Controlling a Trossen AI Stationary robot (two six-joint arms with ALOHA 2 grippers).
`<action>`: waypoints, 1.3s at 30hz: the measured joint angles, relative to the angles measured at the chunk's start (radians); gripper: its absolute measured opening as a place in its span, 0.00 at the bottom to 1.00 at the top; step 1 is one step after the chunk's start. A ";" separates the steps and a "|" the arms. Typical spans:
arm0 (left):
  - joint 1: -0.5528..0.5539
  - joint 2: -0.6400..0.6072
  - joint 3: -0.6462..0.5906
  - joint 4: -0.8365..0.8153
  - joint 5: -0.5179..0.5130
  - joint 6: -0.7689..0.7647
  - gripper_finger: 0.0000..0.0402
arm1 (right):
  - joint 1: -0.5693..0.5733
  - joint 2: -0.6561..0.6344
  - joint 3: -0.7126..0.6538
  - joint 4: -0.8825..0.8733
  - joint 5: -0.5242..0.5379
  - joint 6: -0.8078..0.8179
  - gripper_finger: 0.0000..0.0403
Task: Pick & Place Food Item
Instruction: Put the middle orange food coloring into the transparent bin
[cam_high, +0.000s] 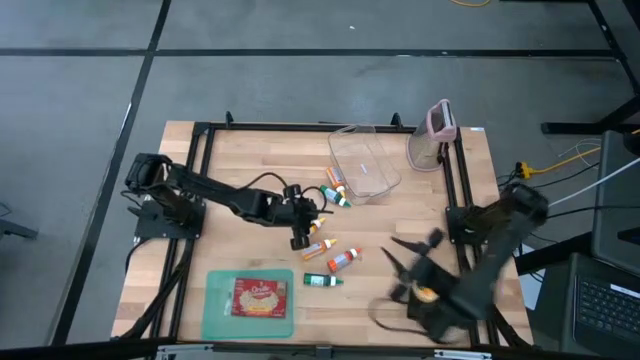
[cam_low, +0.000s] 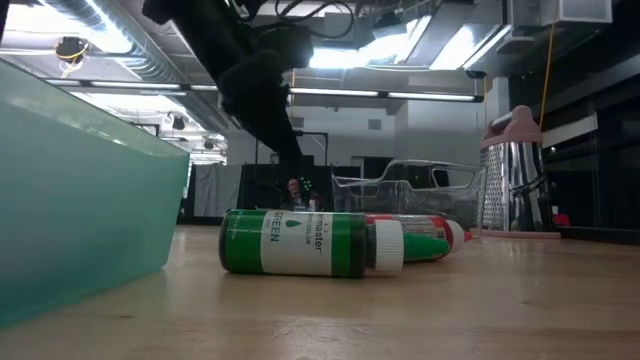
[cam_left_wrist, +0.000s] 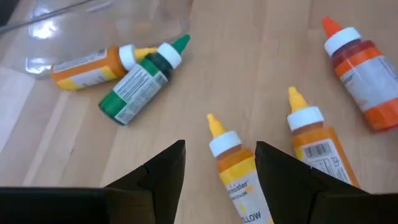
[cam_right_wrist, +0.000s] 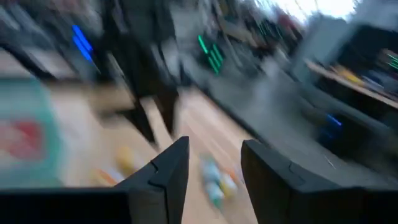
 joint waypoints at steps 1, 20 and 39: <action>0.001 0.002 0.000 0.015 0.000 0.006 0.47 | 0.050 -0.025 -0.026 -0.015 0.040 0.045 0.36; 0.036 0.010 0.000 0.165 0.040 -0.013 0.47 | 0.235 -0.204 -0.383 0.024 0.151 0.448 0.36; 0.036 0.010 0.000 0.167 0.029 0.029 0.47 | 0.045 -0.214 -0.225 0.223 0.104 0.320 0.36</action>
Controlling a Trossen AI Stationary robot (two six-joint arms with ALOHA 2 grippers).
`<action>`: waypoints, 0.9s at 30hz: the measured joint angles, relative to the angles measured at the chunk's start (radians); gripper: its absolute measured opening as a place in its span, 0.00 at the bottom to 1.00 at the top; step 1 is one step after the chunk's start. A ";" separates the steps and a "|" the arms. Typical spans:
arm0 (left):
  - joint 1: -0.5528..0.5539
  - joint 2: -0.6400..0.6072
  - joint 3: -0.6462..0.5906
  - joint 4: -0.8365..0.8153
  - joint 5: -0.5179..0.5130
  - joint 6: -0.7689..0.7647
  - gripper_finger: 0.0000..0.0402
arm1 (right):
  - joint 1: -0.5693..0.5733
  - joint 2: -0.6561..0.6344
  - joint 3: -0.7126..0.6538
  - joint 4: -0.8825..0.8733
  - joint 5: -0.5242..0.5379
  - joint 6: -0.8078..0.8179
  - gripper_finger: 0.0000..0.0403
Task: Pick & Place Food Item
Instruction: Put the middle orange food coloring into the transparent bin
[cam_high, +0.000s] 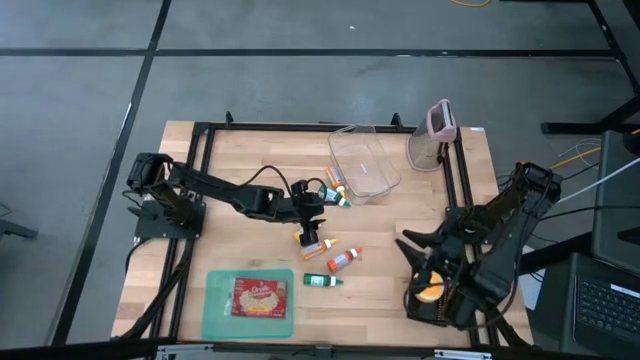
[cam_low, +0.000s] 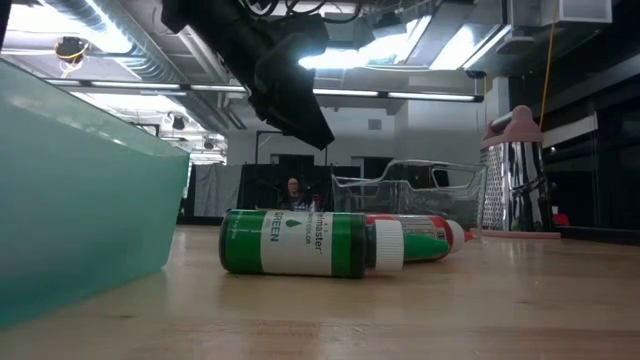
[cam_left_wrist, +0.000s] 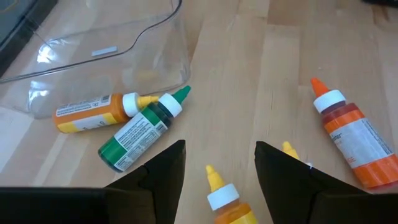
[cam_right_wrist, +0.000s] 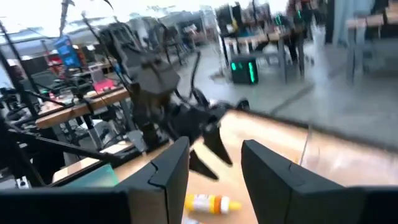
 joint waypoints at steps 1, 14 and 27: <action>0.000 0.000 0.000 -0.001 0.000 0.000 0.47 | -0.010 0.000 0.000 0.004 -0.010 0.002 0.36; -0.002 0.000 0.000 -0.002 0.001 0.009 0.46 | 0.067 0.008 -0.006 0.116 0.045 -0.193 0.36; -0.002 0.000 0.000 0.006 0.001 0.009 0.46 | -0.088 0.043 0.112 0.769 -0.081 -1.110 0.36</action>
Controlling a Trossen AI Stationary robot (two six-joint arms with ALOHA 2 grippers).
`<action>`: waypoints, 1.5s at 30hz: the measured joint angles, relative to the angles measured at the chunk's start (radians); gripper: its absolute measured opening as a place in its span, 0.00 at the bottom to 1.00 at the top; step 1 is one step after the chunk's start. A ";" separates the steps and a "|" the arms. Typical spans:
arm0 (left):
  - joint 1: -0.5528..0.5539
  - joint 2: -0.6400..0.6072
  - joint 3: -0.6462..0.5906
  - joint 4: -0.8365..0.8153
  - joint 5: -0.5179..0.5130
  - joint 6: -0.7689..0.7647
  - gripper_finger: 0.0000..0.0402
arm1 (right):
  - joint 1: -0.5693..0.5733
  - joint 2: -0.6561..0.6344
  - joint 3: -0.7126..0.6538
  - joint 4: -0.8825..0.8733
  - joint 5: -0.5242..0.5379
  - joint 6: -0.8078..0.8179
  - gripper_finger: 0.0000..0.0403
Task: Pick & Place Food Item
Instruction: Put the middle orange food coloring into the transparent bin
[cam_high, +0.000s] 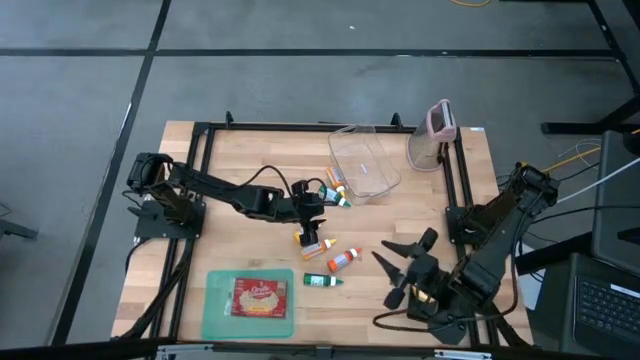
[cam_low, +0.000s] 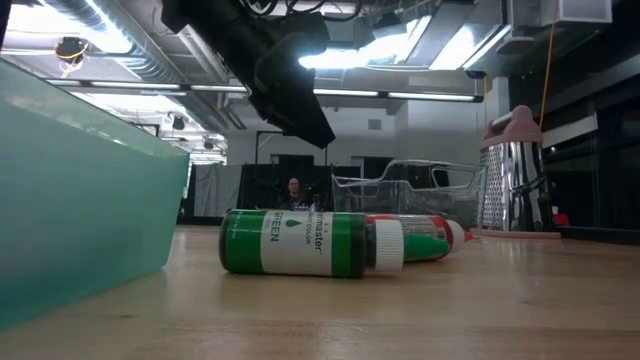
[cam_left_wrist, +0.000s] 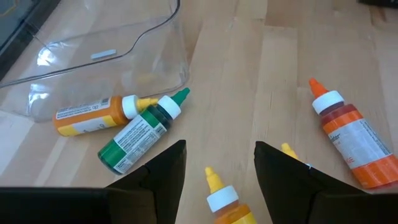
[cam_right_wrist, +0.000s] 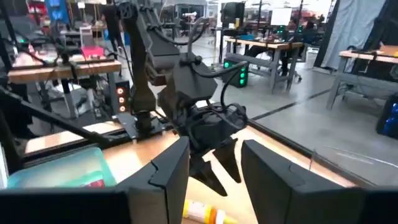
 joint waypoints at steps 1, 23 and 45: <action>0.000 0.000 0.000 0.000 0.006 0.005 0.46 | -0.005 -0.001 0.000 0.002 -0.001 -0.029 0.36; -0.002 0.000 0.000 -0.017 0.054 0.043 0.46 | -0.013 -0.009 0.000 0.280 0.037 -0.114 0.36; -0.009 0.000 0.000 -0.028 0.098 -0.003 0.46 | -0.340 0.053 -0.028 0.873 -1.492 -0.918 0.36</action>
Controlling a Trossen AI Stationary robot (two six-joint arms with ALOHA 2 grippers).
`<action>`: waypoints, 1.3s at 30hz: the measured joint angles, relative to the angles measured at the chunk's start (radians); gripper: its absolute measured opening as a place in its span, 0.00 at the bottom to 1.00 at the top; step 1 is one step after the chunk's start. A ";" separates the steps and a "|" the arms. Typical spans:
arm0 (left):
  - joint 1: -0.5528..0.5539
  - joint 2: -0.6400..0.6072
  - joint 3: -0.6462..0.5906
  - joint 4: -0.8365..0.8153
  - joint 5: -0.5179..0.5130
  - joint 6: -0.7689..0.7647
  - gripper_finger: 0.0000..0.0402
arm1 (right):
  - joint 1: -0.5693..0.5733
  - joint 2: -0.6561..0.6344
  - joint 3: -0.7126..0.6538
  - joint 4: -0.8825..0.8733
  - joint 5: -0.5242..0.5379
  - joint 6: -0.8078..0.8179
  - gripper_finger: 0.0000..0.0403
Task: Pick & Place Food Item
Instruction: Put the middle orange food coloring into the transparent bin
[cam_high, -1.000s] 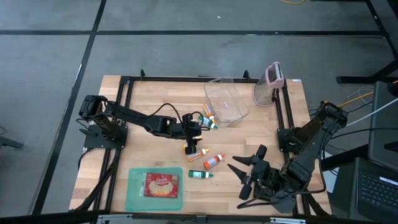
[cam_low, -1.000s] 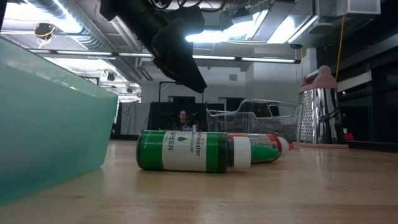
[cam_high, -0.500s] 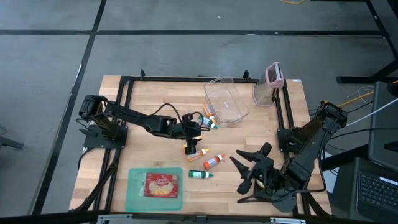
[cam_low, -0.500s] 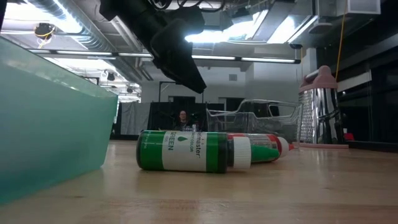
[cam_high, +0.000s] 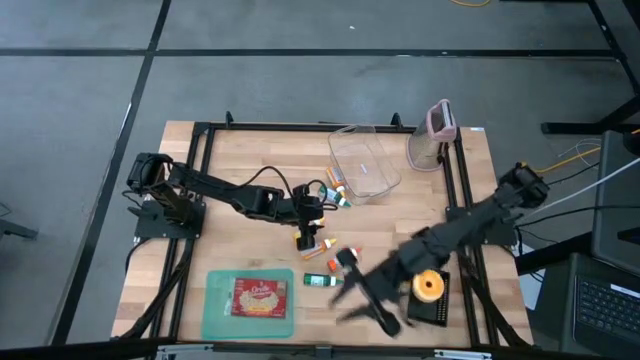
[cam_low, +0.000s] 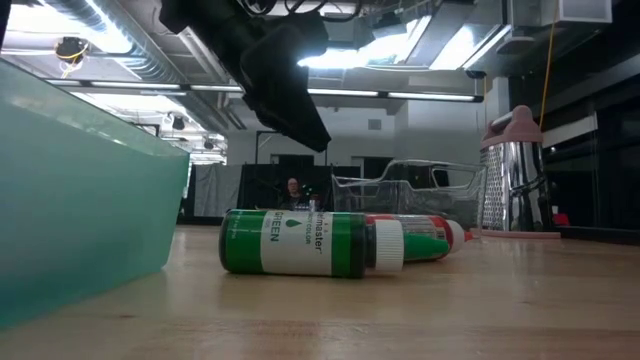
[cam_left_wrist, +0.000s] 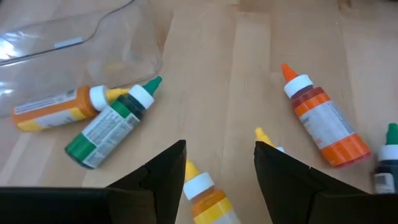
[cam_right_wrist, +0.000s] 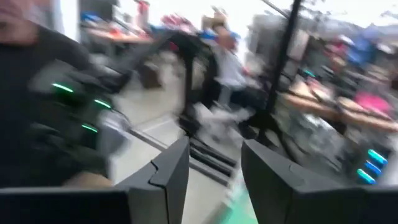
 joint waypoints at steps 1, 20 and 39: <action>-0.005 0.000 0.000 0.000 0.000 0.000 0.46 | -0.007 -0.002 0.000 -0.014 0.009 0.000 0.36; -0.030 0.000 0.000 0.011 0.005 0.038 0.46 | 0.285 -0.479 -0.528 0.059 0.558 -0.030 0.36; -0.011 0.000 0.000 -0.070 -0.222 0.010 0.46 | 0.289 -0.766 -1.239 0.944 0.504 -0.015 0.36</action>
